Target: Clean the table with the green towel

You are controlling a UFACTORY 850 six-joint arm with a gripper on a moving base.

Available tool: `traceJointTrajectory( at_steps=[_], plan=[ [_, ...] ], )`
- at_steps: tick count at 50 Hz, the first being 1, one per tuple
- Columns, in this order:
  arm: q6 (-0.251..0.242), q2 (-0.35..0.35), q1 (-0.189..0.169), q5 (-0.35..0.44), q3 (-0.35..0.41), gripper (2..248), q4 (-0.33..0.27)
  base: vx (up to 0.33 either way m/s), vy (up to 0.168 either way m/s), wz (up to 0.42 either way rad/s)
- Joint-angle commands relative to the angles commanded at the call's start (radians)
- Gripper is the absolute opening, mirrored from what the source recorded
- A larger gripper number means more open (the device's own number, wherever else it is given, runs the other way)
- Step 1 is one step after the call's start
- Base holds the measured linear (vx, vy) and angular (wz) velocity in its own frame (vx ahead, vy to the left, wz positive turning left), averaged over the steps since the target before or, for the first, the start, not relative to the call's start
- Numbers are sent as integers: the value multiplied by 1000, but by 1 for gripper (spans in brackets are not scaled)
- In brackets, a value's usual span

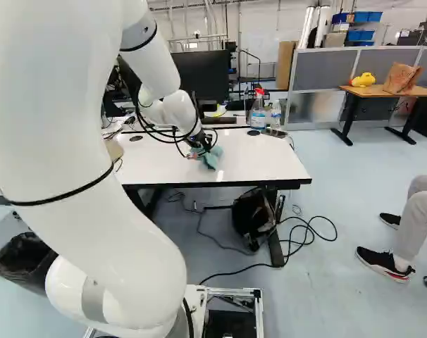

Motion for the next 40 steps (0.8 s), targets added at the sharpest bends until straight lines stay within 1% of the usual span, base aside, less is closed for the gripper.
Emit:
traceJointTrajectory(
  at_steps=[23,40],
  plan=[
    [0,85,66,0,89,55,0,0,0,0],
    [0,166,99,0,170,55,0,0,0,0]
  ],
)
